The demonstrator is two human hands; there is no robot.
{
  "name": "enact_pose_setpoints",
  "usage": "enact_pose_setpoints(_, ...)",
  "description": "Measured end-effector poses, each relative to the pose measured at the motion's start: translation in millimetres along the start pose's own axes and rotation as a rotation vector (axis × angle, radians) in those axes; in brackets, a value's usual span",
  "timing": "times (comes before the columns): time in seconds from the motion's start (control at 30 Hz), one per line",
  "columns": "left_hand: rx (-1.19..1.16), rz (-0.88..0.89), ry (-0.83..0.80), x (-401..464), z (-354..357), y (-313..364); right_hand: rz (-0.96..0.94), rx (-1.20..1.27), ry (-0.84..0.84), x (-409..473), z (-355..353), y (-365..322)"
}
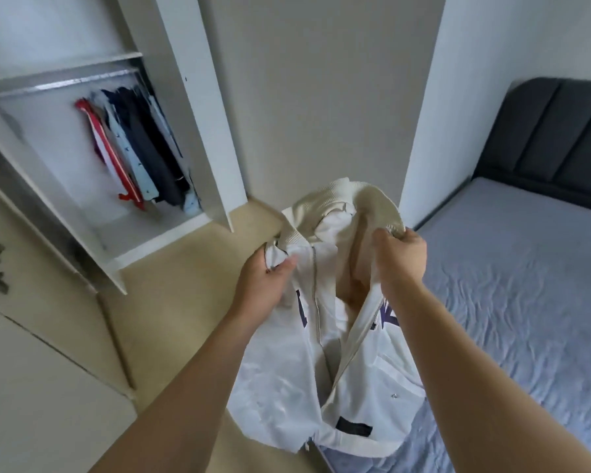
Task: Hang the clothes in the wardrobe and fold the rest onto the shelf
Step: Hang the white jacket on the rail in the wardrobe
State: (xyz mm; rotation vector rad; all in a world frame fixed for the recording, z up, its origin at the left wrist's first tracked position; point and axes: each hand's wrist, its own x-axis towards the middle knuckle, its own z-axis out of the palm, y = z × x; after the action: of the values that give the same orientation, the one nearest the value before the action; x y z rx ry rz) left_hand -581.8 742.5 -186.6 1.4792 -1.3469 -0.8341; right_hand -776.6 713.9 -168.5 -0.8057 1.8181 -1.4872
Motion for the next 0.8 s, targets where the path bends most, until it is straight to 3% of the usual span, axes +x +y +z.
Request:
enact_pose_setpoints(0.17,0.052,-0.022,0.047,49.4,-64.5,-20.5,0.004,0.025,-0.050,-8.2,88.9,-23.2)
enact_pose_setpoints(0.4,0.021,-0.097,0.250,130.5,-137.1,-56.4,-0.007,0.119,-0.201,8.6,216.3,-31.6)
enact_pose_setpoints(0.67,0.022,-0.170,0.324,254.4,-194.2,-85.0,-0.094,0.108,-0.317,69.2,360.9,-55.1)
enact_pose_setpoints(0.8,0.017,-0.113,0.372,325.0,-218.4,-91.8,-0.165,0.103,-0.303,110.6,429.7,-83.5)
